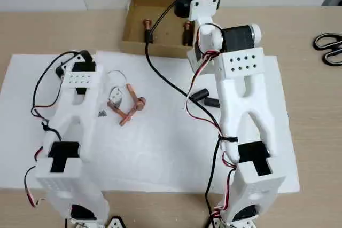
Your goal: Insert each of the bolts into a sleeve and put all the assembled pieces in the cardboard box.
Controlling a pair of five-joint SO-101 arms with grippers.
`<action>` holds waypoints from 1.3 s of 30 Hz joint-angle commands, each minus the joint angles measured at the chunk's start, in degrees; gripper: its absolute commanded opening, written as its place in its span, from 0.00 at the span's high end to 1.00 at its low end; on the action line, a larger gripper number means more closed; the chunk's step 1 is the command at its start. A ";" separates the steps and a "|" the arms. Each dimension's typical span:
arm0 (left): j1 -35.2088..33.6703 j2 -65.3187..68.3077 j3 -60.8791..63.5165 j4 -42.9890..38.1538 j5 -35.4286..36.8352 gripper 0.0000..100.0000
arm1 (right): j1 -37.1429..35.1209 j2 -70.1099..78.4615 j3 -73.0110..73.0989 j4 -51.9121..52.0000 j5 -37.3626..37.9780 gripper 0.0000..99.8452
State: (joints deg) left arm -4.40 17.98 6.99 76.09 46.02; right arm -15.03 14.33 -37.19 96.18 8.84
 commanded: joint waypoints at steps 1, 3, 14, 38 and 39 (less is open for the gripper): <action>0.35 0.79 -2.07 -2.90 0.35 0.86 | 0.48 -4.09 -0.18 0.04 0.53 1.00; 0.35 1.41 -2.07 -4.31 0.97 0.86 | 0.48 -4.09 -0.18 0.04 0.53 1.00; 0.70 1.41 -2.15 -7.12 1.58 1.00 | 0.48 -4.09 -0.18 0.04 0.53 1.00; 9.85 -29.89 -21.93 17.32 -24.79 0.99 | 0.57 -28.09 -2.02 0.22 0.53 1.00; 10.73 -32.18 -21.93 18.20 -26.02 0.99 | 0.48 -30.20 -2.02 0.22 0.53 1.00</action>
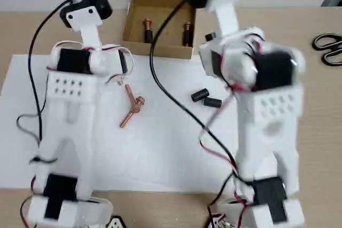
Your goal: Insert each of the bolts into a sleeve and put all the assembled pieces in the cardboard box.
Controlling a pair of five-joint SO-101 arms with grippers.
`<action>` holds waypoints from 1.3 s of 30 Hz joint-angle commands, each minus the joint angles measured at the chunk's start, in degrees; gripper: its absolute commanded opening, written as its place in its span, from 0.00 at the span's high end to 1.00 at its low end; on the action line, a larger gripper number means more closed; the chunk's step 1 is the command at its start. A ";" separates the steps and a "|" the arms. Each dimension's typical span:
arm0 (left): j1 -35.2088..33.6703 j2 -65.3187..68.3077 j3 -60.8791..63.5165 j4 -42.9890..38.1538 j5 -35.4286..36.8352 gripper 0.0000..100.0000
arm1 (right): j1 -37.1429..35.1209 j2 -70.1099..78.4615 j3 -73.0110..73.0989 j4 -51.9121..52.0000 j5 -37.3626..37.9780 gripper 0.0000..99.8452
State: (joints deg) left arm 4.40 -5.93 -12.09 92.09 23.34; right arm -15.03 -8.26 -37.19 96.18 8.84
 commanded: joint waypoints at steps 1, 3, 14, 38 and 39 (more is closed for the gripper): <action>2.81 -10.64 -2.86 2.81 -4.13 0.99 | 0.40 -9.63 -2.02 0.22 0.53 1.00; 5.01 -15.65 -2.86 2.99 -5.01 0.99 | 0.31 -13.49 -1.23 0.22 0.53 1.00; 15.03 -40.00 6.20 -10.64 -4.84 0.99 | 0.22 -39.69 37.63 -1.36 0.44 1.00; 20.75 -46.07 39.87 -25.32 1.85 0.99 | -11.03 -80.48 100.31 -36.53 0.00 1.00; 20.75 -46.07 39.96 -24.09 0.88 0.99 | -11.03 -81.45 101.01 -36.70 0.00 1.00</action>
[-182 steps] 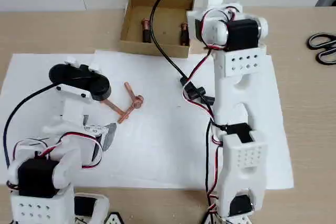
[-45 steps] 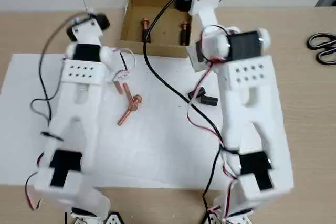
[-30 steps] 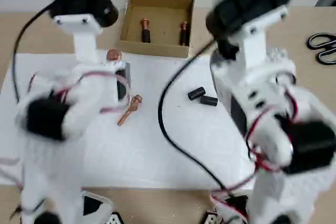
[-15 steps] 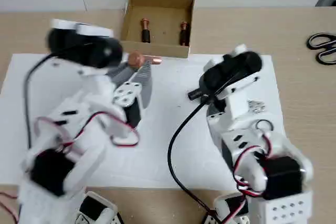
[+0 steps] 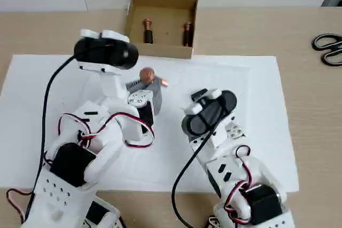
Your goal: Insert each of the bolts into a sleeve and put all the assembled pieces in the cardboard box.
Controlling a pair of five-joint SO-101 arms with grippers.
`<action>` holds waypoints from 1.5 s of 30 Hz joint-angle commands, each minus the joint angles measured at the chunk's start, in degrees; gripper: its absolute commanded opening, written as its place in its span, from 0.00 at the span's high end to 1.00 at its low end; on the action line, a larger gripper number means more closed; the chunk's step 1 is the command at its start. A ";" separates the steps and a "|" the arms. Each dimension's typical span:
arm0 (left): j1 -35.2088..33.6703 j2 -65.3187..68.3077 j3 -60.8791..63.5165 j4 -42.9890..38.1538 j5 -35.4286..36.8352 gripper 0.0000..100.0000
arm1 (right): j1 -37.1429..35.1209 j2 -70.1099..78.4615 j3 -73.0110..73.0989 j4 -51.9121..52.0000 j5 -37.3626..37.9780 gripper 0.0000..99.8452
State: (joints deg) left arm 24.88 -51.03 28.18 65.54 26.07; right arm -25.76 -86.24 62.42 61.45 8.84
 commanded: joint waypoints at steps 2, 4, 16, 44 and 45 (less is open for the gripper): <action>0.26 -0.97 -0.31 5.45 -3.08 0.99 | -0.22 -4.44 1.58 -1.71 0.09 1.00; 0.26 -0.88 -0.40 8.97 -4.22 0.99 | 0.75 -4.53 1.58 -1.63 0.09 1.00; 0.00 -0.79 4.88 19.08 -21.54 0.99 | 3.47 -4.97 1.49 -1.89 0.09 1.00; -7.21 38.15 2.42 12.84 -34.90 0.90 | 9.98 -4.53 -2.90 -1.63 0.09 1.00; -7.12 38.15 2.51 12.75 -35.96 0.89 | 9.98 -4.53 -2.90 -1.63 0.09 1.00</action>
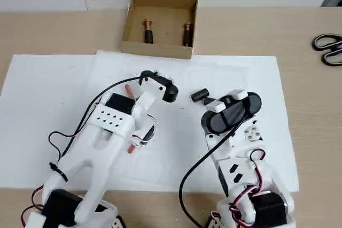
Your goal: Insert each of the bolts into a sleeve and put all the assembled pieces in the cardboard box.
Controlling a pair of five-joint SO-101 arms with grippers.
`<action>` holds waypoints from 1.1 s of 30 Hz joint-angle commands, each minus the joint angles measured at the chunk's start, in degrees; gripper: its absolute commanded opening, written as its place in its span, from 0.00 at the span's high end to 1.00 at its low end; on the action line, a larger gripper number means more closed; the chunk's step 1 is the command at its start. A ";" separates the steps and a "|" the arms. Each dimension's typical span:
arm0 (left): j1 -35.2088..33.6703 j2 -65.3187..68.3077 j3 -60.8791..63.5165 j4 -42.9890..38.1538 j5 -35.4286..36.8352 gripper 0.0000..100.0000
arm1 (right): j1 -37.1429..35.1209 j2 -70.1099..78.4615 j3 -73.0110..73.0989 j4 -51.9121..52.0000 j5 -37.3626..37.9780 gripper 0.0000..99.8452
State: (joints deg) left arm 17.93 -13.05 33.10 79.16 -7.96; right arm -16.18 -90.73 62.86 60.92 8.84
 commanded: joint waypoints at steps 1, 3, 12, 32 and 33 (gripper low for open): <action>-0.35 0.18 -2.15 -1.67 -2.11 0.88 | 0.40 -0.04 -3.34 -1.10 0.09 1.00; -0.44 0.53 -2.07 -2.81 -2.20 0.88 | 0.40 -0.04 -3.34 -1.10 0.09 1.00; -0.35 0.62 -1.71 -6.51 -1.93 0.88 | 0.48 -0.04 -3.34 -1.19 0.09 1.00; -3.52 0.70 4.26 -14.77 -1.93 0.88 | 0.48 0.04 -3.34 -1.10 0.09 1.00; -4.04 0.70 4.26 -14.86 -2.11 0.88 | 0.48 0.04 -3.34 -1.10 0.09 1.00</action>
State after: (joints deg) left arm 15.21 -12.09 37.58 65.54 -9.71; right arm -16.18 -90.73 62.86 60.92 8.84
